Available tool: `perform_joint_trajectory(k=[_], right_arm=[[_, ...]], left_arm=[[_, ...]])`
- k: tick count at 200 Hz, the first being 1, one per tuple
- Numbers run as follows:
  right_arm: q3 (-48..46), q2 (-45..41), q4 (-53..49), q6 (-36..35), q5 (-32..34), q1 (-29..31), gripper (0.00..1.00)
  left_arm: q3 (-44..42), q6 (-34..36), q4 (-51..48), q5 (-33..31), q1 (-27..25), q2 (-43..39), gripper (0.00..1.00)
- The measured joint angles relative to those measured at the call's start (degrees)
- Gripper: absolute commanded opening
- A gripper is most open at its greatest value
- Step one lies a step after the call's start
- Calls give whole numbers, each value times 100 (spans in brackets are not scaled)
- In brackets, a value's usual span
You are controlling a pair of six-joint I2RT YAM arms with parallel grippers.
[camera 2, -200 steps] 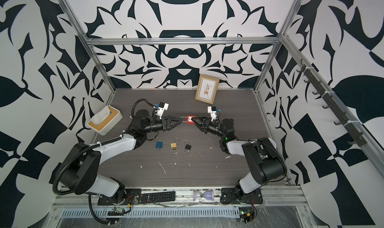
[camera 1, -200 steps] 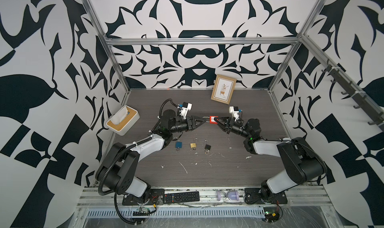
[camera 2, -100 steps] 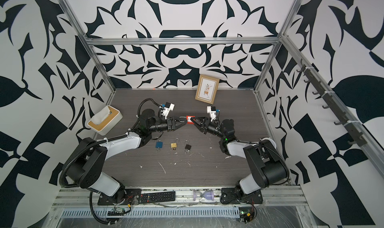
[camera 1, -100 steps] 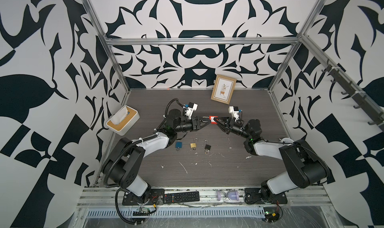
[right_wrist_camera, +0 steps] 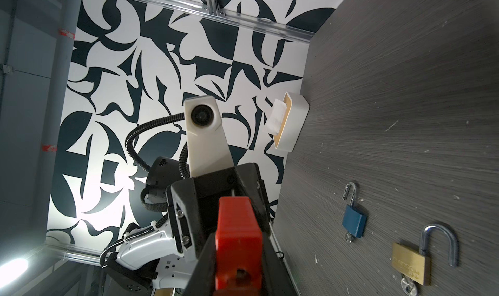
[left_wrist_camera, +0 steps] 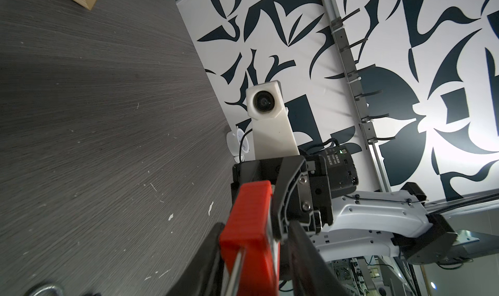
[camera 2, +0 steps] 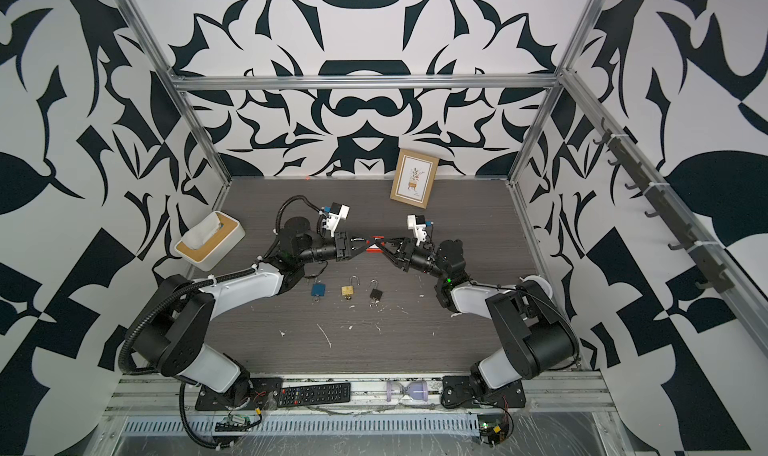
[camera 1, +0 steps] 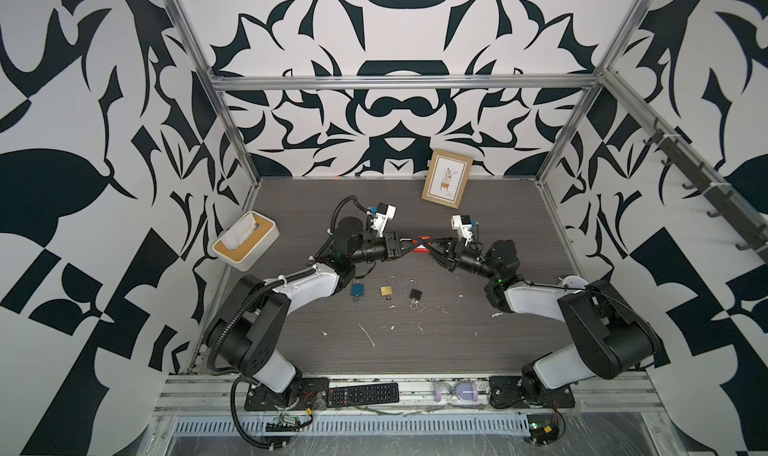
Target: Lock with the key
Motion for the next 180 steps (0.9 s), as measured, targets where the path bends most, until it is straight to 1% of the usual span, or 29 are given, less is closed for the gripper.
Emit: perform_joint_trajectory(k=[21, 47, 90, 111, 117, 125, 135, 146, 153, 162, 180], right_arm=[[-4, 0, -4, 0, 20, 0, 0], [-7, 0, 28, 0, 39, -7, 0], [-13, -13, 142, -133, 63, -24, 0], [-26, -33, 149, -188, 68, -24, 0], [-35, -52, 142, -203, 70, -24, 0], [-44, -92, 103, -240, 74, -24, 7], [-50, -160, 13, -284, 81, -24, 22], [-57, -251, -122, -339, 90, -26, 36], [-61, -354, -332, -367, 101, -35, 42], [-68, -507, -579, -439, 90, -59, 48], [-68, -988, -1377, -634, 101, -160, 54]], left_arm=[[7, -2, 17, 0, -46, 50, 38], [7, -59, 50, 0, -68, 61, 28], [7, -260, 149, 11, -52, 61, 17], [7, -308, 160, 13, -52, 61, 6], [7, -319, 164, 20, -52, 61, 0], [7, -330, 170, 24, -57, 61, 0], [7, -354, 184, 39, -59, 61, 0], [7, -387, 203, 70, -44, 61, 0], [7, -372, 225, 83, -13, 61, 0], [7, -378, 223, 94, 22, 61, 0], [-4, -549, 293, 221, 219, 61, 0]])
